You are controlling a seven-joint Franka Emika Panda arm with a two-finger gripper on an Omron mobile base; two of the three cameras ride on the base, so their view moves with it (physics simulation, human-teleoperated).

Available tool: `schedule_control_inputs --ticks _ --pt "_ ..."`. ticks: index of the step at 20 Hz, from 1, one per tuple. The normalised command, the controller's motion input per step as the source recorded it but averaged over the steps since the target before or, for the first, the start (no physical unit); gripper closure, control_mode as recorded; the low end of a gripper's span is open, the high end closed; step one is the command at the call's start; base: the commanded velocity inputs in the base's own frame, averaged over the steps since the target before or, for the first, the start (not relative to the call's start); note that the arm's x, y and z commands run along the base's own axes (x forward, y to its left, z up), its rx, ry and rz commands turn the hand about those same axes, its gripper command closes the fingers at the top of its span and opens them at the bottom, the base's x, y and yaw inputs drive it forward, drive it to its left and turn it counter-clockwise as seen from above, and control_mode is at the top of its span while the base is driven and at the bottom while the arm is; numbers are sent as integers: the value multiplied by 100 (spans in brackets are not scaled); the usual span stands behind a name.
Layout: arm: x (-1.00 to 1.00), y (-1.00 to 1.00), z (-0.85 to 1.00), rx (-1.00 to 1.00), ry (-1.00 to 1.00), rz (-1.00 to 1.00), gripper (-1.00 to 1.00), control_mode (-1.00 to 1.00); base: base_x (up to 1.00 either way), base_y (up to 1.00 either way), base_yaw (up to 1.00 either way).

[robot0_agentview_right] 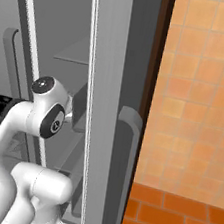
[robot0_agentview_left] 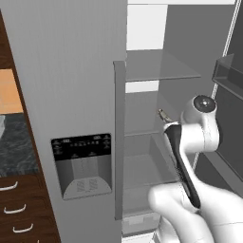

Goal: Place one onion and one fish in each tupperware on the nearby counter, to pack two identical lunches.

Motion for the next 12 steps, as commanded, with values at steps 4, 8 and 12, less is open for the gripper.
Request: schedule_control_inputs --ticks 4,8,12 --pt "91 -14 -8 0 12 3 -100 -100 0 0 0" --pt "94 -11 -23 0 11 5 -100 -100 0 0 0" --pt "98 -8 -32 0 8 1 -100 -100 0 0 0"
